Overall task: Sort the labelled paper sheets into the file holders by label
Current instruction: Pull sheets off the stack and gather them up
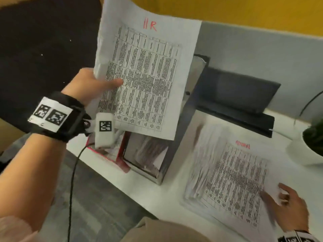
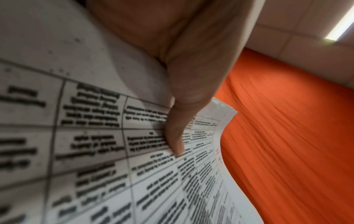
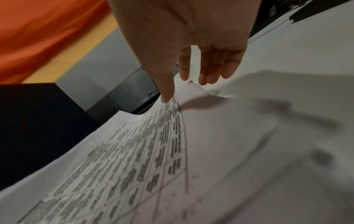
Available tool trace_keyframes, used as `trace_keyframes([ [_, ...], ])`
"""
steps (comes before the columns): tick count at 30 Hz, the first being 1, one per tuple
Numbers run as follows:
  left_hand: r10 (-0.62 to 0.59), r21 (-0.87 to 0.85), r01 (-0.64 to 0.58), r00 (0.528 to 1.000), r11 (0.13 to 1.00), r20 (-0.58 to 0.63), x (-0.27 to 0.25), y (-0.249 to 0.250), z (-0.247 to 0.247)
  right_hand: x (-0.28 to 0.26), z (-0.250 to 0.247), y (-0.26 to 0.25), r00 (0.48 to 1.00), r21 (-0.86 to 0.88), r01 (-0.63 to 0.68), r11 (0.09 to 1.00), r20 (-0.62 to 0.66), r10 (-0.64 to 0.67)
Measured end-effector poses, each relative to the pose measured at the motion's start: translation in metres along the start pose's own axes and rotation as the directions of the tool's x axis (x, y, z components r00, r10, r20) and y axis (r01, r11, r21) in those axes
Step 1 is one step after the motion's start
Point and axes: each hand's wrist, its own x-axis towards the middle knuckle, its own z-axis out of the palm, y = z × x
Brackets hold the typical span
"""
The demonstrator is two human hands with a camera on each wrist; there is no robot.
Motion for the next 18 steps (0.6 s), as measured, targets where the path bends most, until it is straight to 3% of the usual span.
trace_keyframes([
  [5, -0.139, 0.063, 0.143, 0.988, 0.988, -0.064, 0.031, -0.025, -0.035, 0.000, 0.007, 0.007, 0.999, -0.026, -0.039, 0.999, 0.010, 0.039],
  [7, -0.175, 0.186, 0.184, 0.982, 0.965, -0.067, 0.042, -0.032, -0.030, 0.000, 0.011, 0.009, 0.999, -0.048, -0.049, 0.998, -0.001, 0.049],
  [9, -0.133, 0.357, 0.152, 0.988, 0.922, -0.075, 0.048, -0.038, -0.017, 0.000, 0.015, 0.009, 0.998, -0.045, -0.058, 0.997, -0.007, 0.058],
  [13, 0.010, 0.497, 0.015, 0.999, 0.867, -0.048, 0.053, -0.057, 0.021, 0.004, 0.016, 0.008, 0.997, -0.042, -0.076, 0.996, 0.012, 0.077],
  [18, 0.002, 0.688, 0.007, 1.000, 0.726, -0.013, 0.062, -0.083, 0.055, 0.004, 0.016, 0.007, 0.997, -0.035, -0.074, 0.997, 0.025, 0.075],
])
